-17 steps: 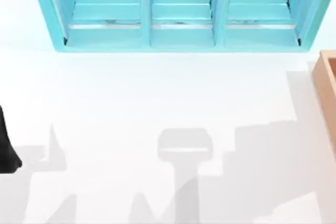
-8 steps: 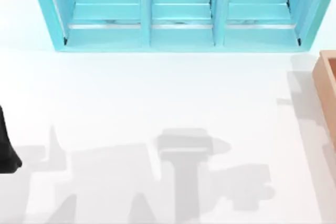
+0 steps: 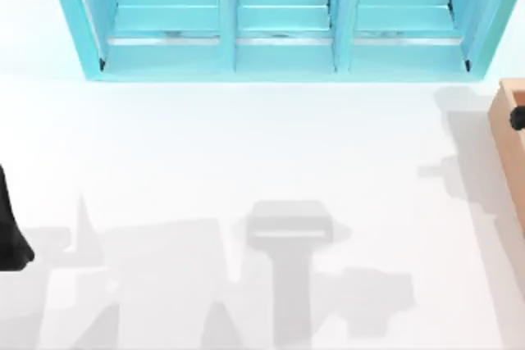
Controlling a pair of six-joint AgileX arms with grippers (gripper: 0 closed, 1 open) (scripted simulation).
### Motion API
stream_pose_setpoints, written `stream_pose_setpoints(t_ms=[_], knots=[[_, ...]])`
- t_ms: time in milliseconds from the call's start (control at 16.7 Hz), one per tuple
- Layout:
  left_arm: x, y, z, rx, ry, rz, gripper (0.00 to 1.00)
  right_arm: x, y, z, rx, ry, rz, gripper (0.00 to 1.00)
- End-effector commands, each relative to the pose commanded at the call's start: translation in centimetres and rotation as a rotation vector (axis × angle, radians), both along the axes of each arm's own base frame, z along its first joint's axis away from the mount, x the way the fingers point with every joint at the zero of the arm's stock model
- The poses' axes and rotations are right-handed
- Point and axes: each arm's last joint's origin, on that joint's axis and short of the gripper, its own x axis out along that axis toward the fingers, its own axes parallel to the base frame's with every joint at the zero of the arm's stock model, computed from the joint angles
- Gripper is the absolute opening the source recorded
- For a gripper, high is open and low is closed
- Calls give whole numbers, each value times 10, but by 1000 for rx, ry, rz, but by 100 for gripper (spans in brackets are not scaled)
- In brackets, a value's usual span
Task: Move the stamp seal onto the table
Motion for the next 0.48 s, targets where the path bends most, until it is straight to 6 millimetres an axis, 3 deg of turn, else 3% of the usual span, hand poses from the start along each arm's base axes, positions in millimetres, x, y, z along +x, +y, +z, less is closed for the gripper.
stream_pose_setpoints(t_ms=[240, 480], knots=[[0, 0, 0, 0, 0, 0, 100, 15, 16, -7, -1, 1, 0, 0], [0, 0, 0, 0, 0, 0, 100, 49, 64, -30, -2, 2, 1, 0]])
